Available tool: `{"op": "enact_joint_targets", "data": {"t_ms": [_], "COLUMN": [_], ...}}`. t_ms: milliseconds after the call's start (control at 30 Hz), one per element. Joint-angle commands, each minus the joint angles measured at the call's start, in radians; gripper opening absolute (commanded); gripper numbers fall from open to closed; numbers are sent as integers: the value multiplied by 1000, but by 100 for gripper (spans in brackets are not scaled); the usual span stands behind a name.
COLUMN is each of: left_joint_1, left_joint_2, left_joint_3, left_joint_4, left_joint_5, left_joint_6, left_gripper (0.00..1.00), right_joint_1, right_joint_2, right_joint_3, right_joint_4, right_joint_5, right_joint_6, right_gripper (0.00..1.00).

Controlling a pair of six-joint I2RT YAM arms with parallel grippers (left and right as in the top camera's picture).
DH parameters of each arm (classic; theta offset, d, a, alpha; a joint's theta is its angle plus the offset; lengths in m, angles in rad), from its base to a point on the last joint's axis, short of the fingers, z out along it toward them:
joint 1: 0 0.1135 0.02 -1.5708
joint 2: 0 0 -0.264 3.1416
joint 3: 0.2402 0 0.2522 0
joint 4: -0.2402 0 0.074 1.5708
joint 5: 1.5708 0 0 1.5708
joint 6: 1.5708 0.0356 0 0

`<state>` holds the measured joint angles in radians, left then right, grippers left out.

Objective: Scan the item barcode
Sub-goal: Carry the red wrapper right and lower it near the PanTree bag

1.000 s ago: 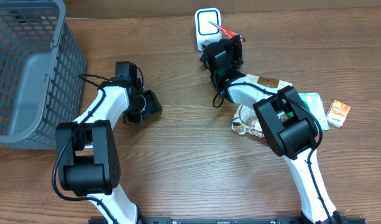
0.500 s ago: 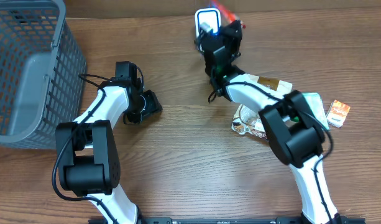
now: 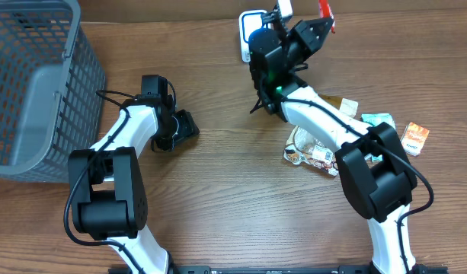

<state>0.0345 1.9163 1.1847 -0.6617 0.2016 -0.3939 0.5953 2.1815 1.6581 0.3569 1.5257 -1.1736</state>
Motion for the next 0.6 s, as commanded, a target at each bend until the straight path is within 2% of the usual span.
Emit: {"op": "enact_joint_targets", "data": {"t_ms": [0, 167, 267, 400, 467, 500, 567], "left_joint_1": [11, 11, 11, 11, 11, 11, 11], "left_joint_2": [72, 72, 72, 72, 72, 72, 72], "left_joint_3": [-47, -47, -47, -47, -47, -47, -47], "left_joint_4": [1, 4, 5, 4, 3, 3, 3], "left_joint_5": [-82, -129, -166, -168, -168, -168, -168], "left_joint_6": [-2, -2, -2, -3, -3, -3, -3], "left_gripper": [63, 66, 66, 66, 66, 65, 65], "right_joint_1": [77, 169, 220, 264, 273, 274, 271], "right_joint_2": [-42, -86, -138, -224, -270, -290, -335], "right_joint_3": [-23, -23, -25, -25, -25, -25, -25], "right_joint_4": [-47, -143, -365, -847, -1150, -1290, -1551], "right_joint_5": [48, 48, 48, 48, 22, -40, -331], "right_joint_6": [23, 61, 221, 666, 989, 1115, 1327], "right_gripper": [3, 3, 3, 3, 3, 3, 4]}}
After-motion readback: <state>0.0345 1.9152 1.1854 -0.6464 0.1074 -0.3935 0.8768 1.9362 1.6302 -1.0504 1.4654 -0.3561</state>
